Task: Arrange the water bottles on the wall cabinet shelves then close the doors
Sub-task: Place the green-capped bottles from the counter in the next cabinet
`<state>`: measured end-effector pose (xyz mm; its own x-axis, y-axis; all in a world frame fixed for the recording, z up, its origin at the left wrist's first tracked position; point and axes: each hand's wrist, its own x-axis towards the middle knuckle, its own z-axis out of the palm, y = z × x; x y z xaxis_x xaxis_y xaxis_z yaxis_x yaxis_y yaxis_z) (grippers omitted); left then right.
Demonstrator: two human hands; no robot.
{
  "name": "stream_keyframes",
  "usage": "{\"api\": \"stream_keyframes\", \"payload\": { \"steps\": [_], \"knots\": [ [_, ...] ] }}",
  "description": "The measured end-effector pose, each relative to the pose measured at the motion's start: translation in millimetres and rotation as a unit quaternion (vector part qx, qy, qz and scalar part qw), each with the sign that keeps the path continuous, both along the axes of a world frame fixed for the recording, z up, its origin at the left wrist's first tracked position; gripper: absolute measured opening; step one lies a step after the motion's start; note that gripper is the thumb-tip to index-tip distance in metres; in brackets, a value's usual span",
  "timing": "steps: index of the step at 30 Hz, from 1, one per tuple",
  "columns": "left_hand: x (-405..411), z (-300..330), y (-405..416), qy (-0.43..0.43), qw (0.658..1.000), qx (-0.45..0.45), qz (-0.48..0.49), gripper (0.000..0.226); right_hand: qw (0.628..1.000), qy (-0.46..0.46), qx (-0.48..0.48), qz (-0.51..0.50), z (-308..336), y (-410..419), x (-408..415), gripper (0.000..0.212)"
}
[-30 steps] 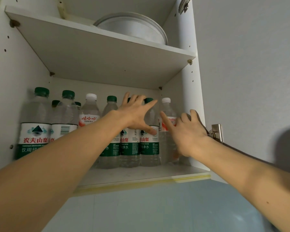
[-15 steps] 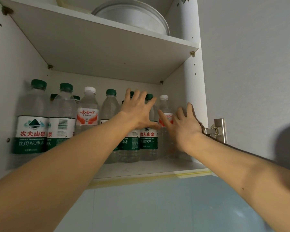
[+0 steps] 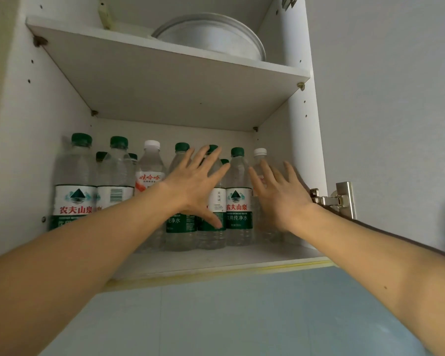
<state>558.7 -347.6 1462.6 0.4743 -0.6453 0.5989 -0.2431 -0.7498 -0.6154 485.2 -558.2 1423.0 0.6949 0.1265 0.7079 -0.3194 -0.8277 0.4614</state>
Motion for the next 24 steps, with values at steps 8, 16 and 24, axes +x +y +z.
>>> {"api": "stream_keyframes", "payload": {
  "steps": [8,16,24],
  "knots": [
    [-2.2,-3.8,-5.2,-0.021,0.999,-0.001,0.026,0.143,1.000,-0.005,0.005,0.019,-0.8,3.1,5.4,0.119],
    [-5.3,-15.4,7.9,-0.071,0.997,0.010,0.016,0.134,0.999,-0.011,0.015,0.039,-6.9,6.8,-4.3,0.118],
    [-51.7,-27.2,35.5,-0.031,0.978,-0.130,-0.161,0.090,0.969,-0.102,0.120,0.189,-29.1,32.6,-66.8,0.076]
  ]
}}
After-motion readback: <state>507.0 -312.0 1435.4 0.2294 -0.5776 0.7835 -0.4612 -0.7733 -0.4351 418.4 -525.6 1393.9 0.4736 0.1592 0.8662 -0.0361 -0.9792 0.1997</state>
